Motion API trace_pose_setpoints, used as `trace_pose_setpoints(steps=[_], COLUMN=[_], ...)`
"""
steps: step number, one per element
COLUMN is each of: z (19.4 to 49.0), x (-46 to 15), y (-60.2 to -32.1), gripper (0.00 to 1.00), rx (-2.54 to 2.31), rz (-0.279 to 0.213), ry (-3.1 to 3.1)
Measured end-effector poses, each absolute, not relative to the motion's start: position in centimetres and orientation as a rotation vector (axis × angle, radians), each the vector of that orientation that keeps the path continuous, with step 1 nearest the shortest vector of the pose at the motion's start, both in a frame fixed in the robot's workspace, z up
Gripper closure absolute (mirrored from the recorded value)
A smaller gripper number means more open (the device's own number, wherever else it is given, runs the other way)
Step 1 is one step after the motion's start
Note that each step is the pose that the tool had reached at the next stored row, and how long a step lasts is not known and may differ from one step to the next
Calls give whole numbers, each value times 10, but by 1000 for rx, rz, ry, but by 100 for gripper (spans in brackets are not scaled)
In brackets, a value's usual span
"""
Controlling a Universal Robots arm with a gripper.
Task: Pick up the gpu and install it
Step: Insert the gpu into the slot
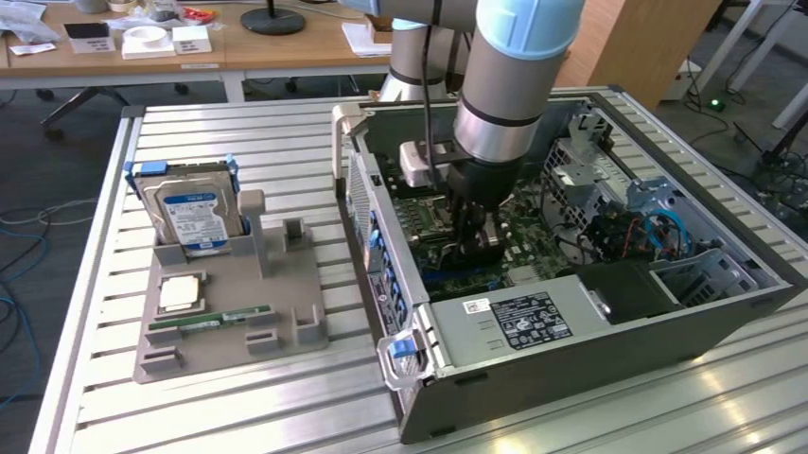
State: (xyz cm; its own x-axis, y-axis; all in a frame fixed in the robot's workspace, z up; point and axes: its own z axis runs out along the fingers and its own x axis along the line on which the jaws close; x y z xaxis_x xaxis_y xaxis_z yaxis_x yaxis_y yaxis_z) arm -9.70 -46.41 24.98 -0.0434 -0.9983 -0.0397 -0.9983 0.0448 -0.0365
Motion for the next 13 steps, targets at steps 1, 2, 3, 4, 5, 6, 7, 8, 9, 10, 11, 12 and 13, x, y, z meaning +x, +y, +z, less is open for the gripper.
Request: trace_pose_setpoints(steps=[1,2,3,4,5,6,7,8,9,10,11,12,13], z=[250,250,250,250,250,250,250,250,249,249,249,249,249], x=[-97,-97,-98,-98,-98,-98,-98,-98,-98,-98,-98,-98,-98], y=[-464,-464,-464,-464,-464,-464,-464,-464,-464,-464,-464,-464,-464], gripper=[75,75,75,75,75,75,75,75,75,75,75,75,75], rx=[-2135,-2135,-2135,-2135,-2135,-2135,-2135,-2135,-2135,-2135,-2135,-2135,-2135], rz=[2,2,2,2,2,2,2,2,2,2,2,2,2], ry=[2231,2231,2231,2231,2231,2231,2231,2231,2231,2231,2231,2231,2231])
